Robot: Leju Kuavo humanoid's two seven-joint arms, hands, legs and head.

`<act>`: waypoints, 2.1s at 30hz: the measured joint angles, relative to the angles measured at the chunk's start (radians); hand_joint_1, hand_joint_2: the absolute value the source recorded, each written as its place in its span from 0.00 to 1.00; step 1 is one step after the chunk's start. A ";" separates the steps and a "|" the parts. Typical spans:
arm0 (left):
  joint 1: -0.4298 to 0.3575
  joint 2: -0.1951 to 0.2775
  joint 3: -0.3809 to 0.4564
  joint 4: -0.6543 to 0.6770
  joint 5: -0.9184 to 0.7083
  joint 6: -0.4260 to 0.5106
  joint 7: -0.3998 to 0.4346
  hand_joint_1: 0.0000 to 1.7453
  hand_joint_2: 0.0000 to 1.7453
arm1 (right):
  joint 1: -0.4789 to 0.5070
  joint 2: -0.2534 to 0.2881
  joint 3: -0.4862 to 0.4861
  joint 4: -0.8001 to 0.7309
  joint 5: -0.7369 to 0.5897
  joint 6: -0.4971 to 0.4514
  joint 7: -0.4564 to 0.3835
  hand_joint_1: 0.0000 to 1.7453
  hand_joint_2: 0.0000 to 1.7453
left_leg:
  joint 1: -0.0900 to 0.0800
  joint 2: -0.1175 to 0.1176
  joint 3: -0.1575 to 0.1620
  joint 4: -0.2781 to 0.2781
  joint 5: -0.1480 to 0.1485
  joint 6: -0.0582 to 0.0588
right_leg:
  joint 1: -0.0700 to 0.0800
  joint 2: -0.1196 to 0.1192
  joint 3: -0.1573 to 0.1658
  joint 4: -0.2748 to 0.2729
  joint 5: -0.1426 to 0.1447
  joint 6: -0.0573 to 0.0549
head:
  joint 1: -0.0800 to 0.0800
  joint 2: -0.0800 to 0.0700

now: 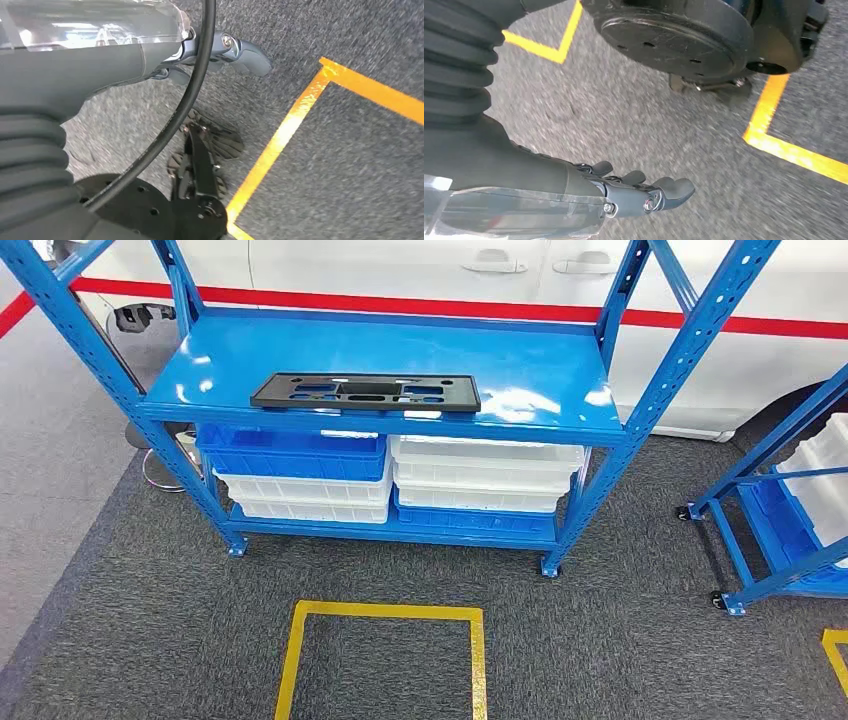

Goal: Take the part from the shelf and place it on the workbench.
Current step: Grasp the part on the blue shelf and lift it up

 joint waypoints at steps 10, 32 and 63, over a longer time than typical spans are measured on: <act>-0.008 -0.034 0.124 -0.004 -0.105 0.015 -0.077 0.00 0.00 | 0.026 -0.131 0.077 -0.194 0.083 -0.052 -0.144 0.00 1.00 | -0.001 0.000 0.000 0.000 0.000 0.000 | -0.001 0.000 0.000 0.000 0.000 0.000 | 0.000 0.000; -0.009 -0.037 0.272 -0.004 -0.486 -0.039 -0.209 0.00 0.00 | -0.044 -0.137 0.005 -0.648 0.404 0.164 -0.264 0.00 1.00 | -0.002 -0.004 0.012 -0.001 -0.019 -0.009 | 0.003 -0.005 -0.084 0.041 0.035 -0.014 | 0.000 0.000; -0.040 -0.044 0.451 -0.006 -0.845 -0.155 -0.281 0.00 0.00 | -0.281 -0.139 0.058 -0.727 1.300 -0.063 -0.169 0.00 1.00 | -0.007 0.014 -0.083 0.026 0.043 0.001 | 0.020 -0.017 -0.084 0.027 0.040 -0.035 | 0.000 0.000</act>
